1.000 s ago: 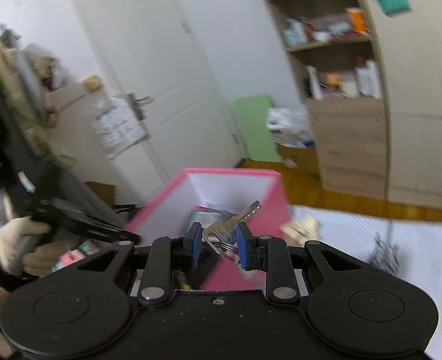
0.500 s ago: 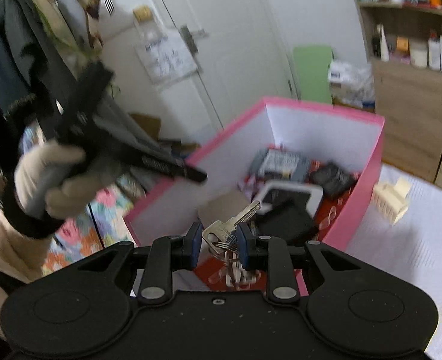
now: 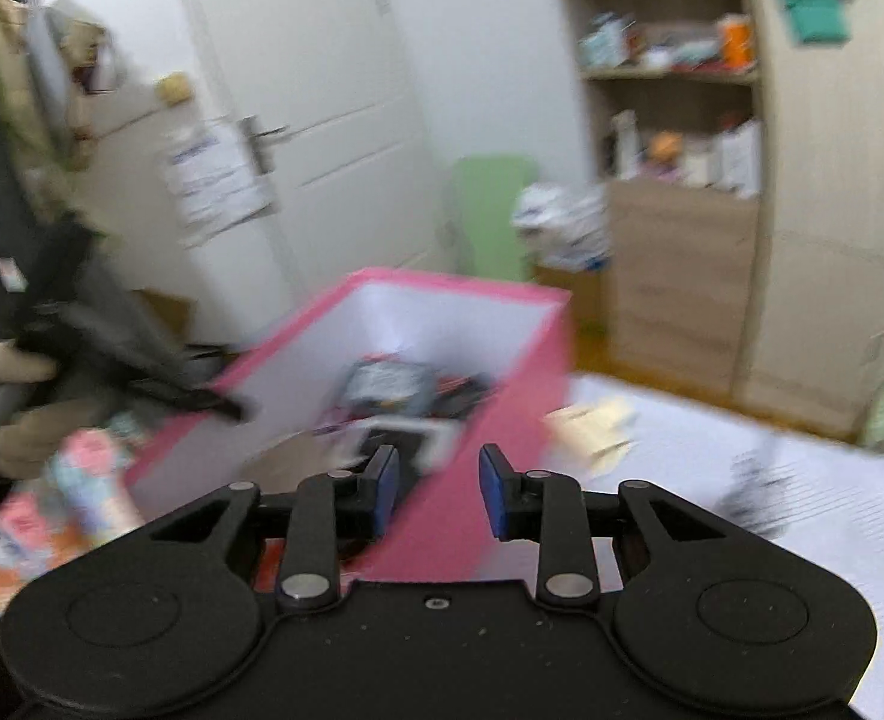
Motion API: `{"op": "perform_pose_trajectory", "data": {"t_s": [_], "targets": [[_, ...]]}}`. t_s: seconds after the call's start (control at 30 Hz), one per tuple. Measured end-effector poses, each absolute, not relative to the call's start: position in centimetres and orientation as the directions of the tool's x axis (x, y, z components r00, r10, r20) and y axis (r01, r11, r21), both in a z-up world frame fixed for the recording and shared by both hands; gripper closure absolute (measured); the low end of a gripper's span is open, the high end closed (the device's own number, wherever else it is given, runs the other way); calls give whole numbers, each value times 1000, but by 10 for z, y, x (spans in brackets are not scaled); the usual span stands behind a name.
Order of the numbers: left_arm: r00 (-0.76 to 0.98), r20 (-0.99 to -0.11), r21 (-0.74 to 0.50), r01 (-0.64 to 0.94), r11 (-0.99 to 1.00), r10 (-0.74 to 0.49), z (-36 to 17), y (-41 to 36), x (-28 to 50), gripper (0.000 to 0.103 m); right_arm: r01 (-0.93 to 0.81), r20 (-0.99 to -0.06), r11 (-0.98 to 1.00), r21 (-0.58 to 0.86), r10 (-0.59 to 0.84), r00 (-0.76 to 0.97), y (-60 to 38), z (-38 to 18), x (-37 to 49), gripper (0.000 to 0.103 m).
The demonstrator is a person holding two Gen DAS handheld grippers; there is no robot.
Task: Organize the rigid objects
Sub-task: 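Reach the right tool to the beige plastic clip and grasp it, then carry the beige clip into the pink box and release it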
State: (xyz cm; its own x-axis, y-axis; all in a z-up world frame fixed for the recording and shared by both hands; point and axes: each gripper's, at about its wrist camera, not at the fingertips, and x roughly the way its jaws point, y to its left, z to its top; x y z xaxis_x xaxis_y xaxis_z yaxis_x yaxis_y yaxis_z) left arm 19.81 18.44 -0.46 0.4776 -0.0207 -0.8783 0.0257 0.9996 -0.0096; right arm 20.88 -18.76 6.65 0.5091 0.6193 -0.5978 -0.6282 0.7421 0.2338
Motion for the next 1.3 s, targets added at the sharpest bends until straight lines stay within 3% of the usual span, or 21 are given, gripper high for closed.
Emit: {"op": "perform_pose_trajectory", "data": {"t_s": [0.17, 0.6, 0.77, 0.9, 1.0, 1.1, 1.3], "targets": [[476, -879, -9, 19, 1000, -17, -6, 184, 200, 90, -610, -567, 792, 17, 510, 647, -204, 55, 226, 56], [473, -881, 5, 35, 999, -12, -7, 182, 201, 90, -691, -667, 723, 21, 525, 529, -177, -17, 297, 51], [475, -880, 8, 38, 999, -11, -7, 183, 200, 90, -726, -694, 685, -61, 494, 524, -155, -34, 309, 40], [476, -879, 13, 41, 999, -8, -6, 182, 200, 90, -724, -702, 686, -72, 481, 526, -146, -41, 319, 40], [476, -880, 20, 44, 999, -4, -6, 181, 200, 90, -708, -700, 706, 11, 511, 499, -148, -42, 328, 41], [476, -880, 27, 49, 998, 0, -6, 180, 200, 90, -713, -694, 699, 54, 540, 476, -149, -43, 330, 50], [477, -879, 34, 54, 998, 4, -7, 179, 200, 90, -696, -682, 717, 51, 534, 500, -153, -36, 317, 50]]}}
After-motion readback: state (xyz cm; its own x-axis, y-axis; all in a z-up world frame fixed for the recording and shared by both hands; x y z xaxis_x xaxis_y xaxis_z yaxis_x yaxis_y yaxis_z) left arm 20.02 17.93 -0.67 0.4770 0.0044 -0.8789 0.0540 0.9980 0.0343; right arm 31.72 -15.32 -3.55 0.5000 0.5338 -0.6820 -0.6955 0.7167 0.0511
